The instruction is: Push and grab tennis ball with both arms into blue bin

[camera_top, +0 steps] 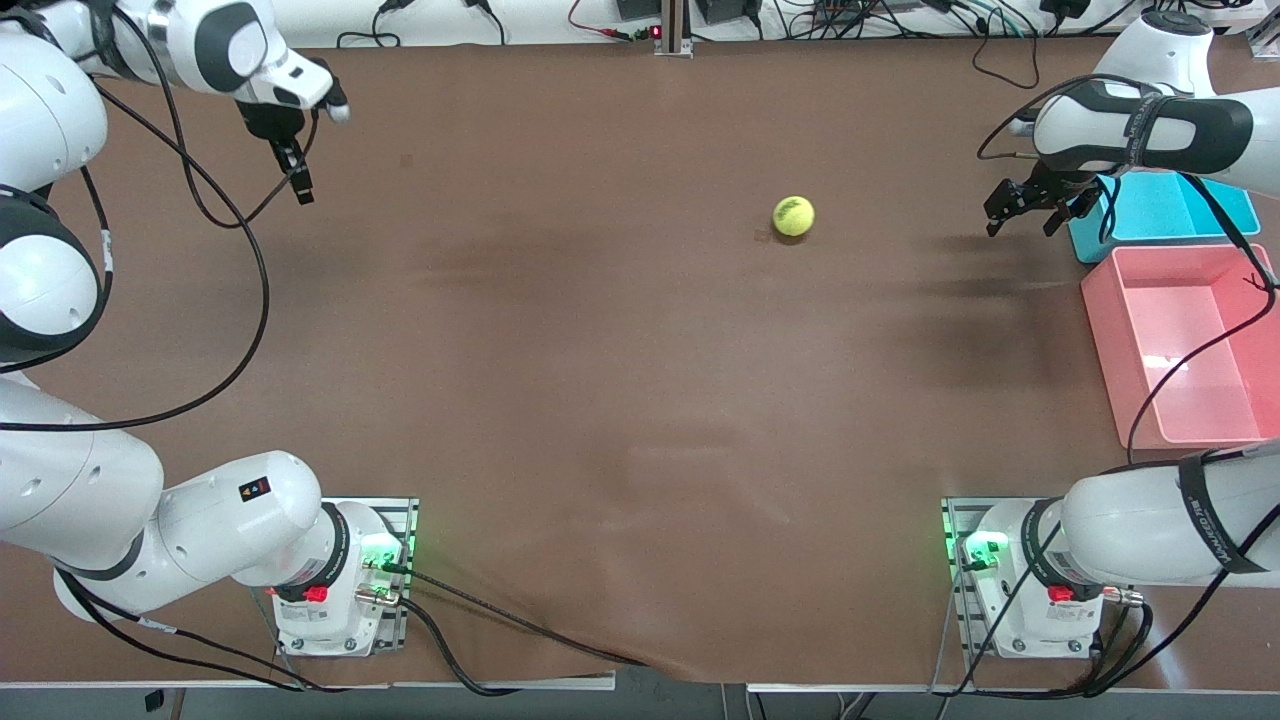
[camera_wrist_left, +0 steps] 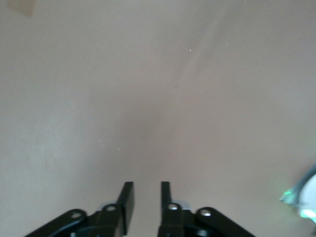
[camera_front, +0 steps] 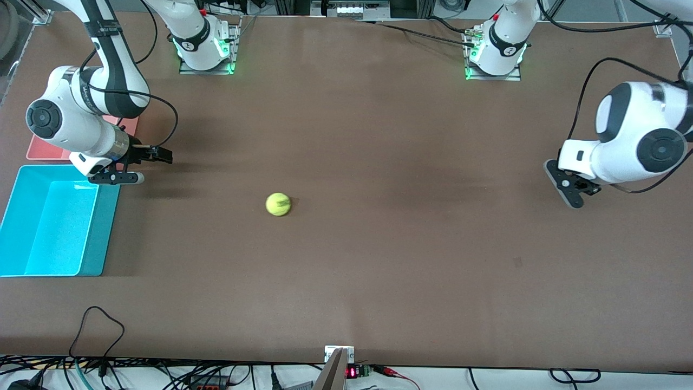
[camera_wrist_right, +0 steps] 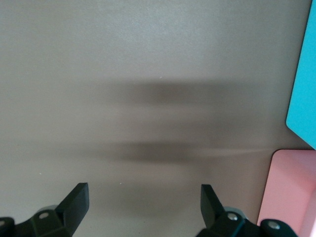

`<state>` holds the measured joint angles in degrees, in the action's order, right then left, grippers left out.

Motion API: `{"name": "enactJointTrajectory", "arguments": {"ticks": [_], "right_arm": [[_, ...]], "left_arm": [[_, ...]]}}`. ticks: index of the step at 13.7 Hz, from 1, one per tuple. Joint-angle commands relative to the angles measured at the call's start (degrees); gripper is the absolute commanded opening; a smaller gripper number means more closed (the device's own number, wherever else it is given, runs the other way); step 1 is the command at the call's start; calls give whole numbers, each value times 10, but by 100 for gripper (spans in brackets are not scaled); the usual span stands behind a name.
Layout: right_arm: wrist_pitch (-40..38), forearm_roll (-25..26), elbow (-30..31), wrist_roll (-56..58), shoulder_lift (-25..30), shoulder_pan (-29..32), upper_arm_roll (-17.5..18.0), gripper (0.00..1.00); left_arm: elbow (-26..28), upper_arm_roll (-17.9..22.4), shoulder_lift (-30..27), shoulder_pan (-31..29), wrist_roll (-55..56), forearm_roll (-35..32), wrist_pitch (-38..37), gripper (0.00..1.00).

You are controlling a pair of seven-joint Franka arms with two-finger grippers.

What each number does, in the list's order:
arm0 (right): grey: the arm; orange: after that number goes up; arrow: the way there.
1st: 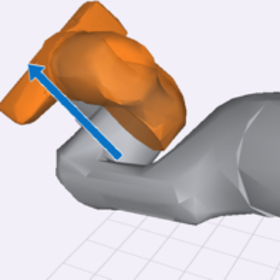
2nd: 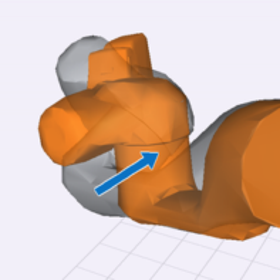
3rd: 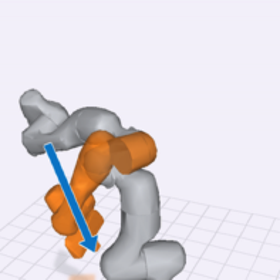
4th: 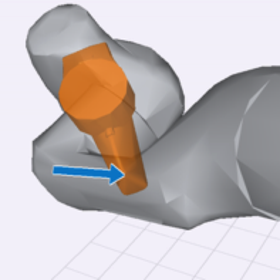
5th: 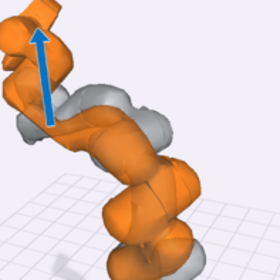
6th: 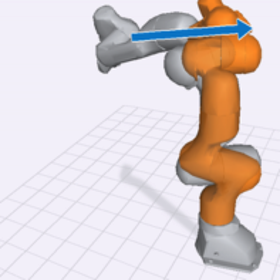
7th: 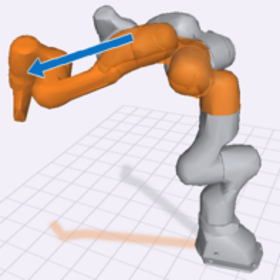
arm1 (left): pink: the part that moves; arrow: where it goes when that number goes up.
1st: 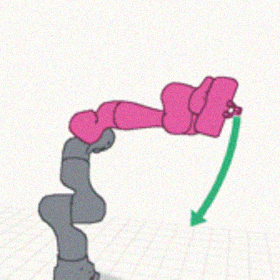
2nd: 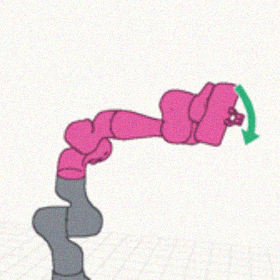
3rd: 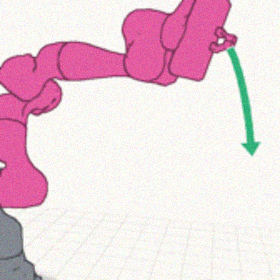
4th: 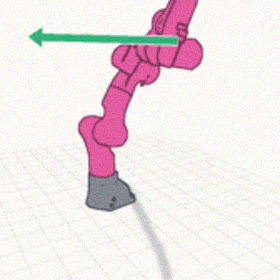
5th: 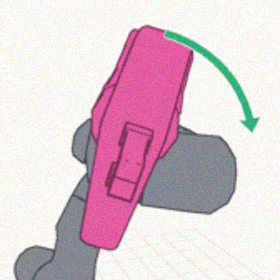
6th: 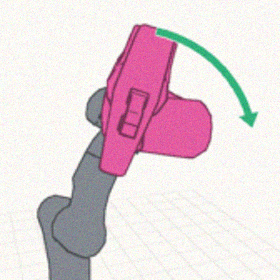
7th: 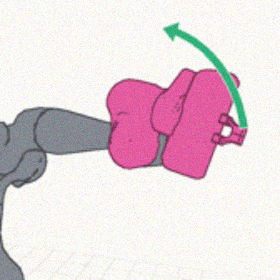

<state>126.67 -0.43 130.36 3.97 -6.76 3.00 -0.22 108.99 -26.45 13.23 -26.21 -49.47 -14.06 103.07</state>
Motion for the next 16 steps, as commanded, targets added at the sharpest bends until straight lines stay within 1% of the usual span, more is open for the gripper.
{"name": "enactJointTrajectory", "arguments": {"ticks": [1, 3, 5, 6, 7, 8, 10, 11, 12, 15, 16], "right_arm": [[7, 3, 5, 0, -3, 8, 4, 100], [9, 4, 4, 9, -5, 8, 4, 100], [25, 28, 0, 46, -11, 8, 4, 100], [38, 35, 0, 53, -15, 8, 4, 100], [45, 38, -4, 53, -18, 8, 5, 100], [45, 42, -12, 54, -25, 8, 5, 100], [45, 47, -38, 65, -40, 8, 5, 100], [45, 46, -53, 65, -49, 8, 6, 100], [46, 46, -62, 64, -58, 8, 6, 100], [53, 41, -78, 64, -78, 8, 6, 100], [53, 40, -84, 64, -83, 8, 6, 100]], "left_arm": [[-40, -4, 1, 1, 74, 16, -55, 100], [-74, -5, 1, 1, 141, 18, -102, 100], [-112, -10, 1, 3, 219, 18, -150, 100], [-134, -18, 1, 1, 253, 31, -174, 100], [-167, -19, 1, 1, 285, 44, -202, 100], [-187, -20, 3, 4, 310, 49, -222, 100], [-203, -32, 0, 5, 339, 49, -230, 100], [-220, -33, -2, 4, 349, 51, -242, 100], [-250, -33, -2, 5, 361, 52, -258, 100], [-292, -45, -3, 5, 401, 52, -308, 100], [-309, -39, -7, 5, 402, 70, -310, 100]]}}
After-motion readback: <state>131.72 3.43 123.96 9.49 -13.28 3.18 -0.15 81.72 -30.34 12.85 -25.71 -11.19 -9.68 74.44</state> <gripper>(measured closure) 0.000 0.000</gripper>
